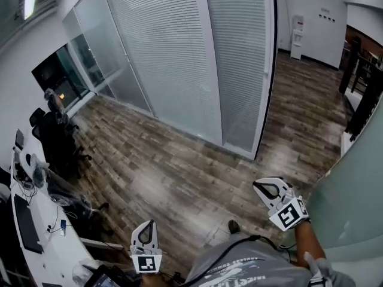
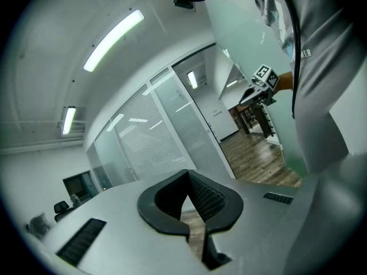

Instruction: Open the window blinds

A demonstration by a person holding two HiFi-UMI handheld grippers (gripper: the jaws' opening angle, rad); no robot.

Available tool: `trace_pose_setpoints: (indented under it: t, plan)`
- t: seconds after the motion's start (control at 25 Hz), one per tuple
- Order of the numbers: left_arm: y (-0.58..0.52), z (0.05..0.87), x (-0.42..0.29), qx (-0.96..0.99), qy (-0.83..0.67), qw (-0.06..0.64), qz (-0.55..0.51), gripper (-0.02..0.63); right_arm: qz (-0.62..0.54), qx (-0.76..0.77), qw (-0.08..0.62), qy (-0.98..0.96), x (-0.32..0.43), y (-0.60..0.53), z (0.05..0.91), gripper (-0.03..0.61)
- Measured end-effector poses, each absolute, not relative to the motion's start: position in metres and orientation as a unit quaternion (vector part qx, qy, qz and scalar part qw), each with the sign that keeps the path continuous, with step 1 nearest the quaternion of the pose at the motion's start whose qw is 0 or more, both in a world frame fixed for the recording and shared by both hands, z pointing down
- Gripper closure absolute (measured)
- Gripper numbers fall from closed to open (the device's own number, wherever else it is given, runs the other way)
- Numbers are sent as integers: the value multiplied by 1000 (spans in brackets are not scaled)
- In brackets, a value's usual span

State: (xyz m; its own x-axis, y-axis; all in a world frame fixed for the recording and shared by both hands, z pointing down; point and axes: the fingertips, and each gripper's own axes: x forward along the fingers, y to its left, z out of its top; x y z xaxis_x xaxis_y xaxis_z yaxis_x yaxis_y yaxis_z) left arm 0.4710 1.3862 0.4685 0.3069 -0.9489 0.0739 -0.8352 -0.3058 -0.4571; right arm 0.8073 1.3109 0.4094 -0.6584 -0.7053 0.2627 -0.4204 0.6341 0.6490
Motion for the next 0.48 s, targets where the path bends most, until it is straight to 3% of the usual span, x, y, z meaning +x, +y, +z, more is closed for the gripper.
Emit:
trace_pose_setpoints:
  t: [0.16, 0.32, 0.48]
  plan:
    - [1341, 461, 474, -787, 551, 211, -178, 612, -266, 314, 255, -875, 804, 1255, 427, 577]
    - [1288, 473, 467, -775, 583, 149, -194, 612, -272, 282, 237, -889, 782, 1178, 422, 576]
    - [1230, 460, 479, -759, 594, 166, -209, 612, -281, 254, 219, -899, 774, 1109, 416, 576]
